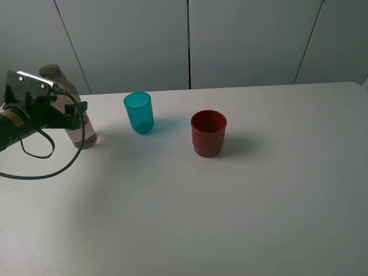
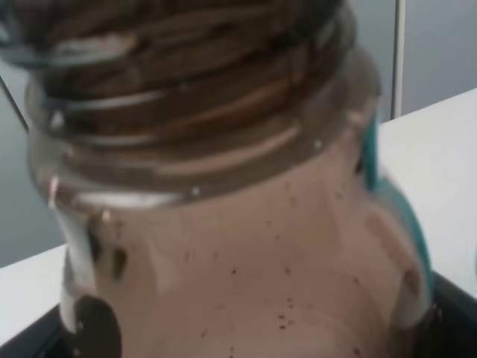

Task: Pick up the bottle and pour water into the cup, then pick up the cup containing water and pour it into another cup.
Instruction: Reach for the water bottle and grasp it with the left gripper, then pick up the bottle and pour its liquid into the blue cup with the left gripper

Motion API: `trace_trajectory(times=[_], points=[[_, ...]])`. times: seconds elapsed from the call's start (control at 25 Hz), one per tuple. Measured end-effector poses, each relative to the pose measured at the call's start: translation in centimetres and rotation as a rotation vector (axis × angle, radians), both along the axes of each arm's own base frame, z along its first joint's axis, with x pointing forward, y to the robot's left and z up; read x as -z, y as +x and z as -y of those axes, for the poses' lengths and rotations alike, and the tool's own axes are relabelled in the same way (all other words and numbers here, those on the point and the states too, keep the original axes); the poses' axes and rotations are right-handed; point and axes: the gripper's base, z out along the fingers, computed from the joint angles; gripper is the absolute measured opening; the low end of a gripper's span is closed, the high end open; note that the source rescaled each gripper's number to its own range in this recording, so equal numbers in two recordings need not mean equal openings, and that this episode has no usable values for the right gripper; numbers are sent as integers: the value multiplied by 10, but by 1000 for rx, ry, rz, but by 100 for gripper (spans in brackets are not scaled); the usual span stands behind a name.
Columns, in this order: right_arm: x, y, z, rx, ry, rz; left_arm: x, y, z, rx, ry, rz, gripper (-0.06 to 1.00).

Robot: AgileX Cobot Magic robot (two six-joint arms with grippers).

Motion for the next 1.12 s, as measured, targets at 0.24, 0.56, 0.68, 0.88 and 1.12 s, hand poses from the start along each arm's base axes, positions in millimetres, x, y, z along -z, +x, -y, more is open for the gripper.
trace_trajectory(times=[0.24,0.56,0.68,0.88,1.12], points=[[0,0,0,0,0,0,1,2,1,17,-4,16,98],[0,0,0,0,0,0,2,7,1,22,-5,24,98],[0,0,0,0,0,0,2,8,2,23,-4,26,98],[0,0,0,0,0,0,1,9,2,25,-3,32,98],[0,0,0,0,0,0,3,10,1,22,6,11,98]])
